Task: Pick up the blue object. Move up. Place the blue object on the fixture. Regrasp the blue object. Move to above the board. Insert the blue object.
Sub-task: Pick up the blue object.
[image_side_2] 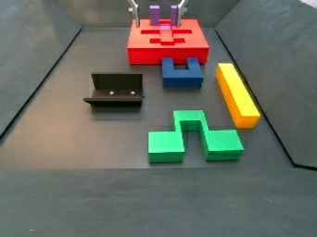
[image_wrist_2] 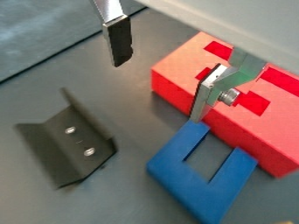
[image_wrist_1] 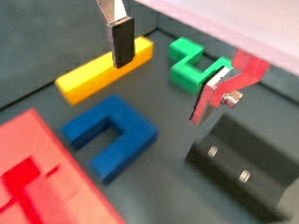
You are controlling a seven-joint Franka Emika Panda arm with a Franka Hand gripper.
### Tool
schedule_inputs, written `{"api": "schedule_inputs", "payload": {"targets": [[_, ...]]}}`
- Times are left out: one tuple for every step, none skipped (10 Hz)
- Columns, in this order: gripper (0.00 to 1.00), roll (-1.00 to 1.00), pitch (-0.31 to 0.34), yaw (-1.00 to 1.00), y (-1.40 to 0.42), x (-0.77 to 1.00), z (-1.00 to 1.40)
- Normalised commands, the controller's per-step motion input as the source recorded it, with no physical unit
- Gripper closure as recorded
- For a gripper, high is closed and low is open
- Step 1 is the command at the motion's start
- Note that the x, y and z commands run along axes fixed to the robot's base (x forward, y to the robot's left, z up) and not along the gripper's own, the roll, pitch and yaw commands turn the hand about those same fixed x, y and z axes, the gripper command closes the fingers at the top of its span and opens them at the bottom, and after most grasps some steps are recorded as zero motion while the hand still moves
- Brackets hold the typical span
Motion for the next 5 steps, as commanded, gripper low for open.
{"api": "schedule_inputs", "payload": {"targets": [[0.0,0.08,-0.13,0.15,-0.34,-0.05,-0.77],[0.0,0.12,-0.116,0.13,-0.37,-0.04,-0.81],[0.0,0.11,-0.086,0.14,-0.29,0.0,-0.82],[0.0,0.14,-0.083,0.12,-0.33,-0.01,-0.79],[0.0,0.15,-0.01,0.0,-0.19,0.0,-0.74]]}}
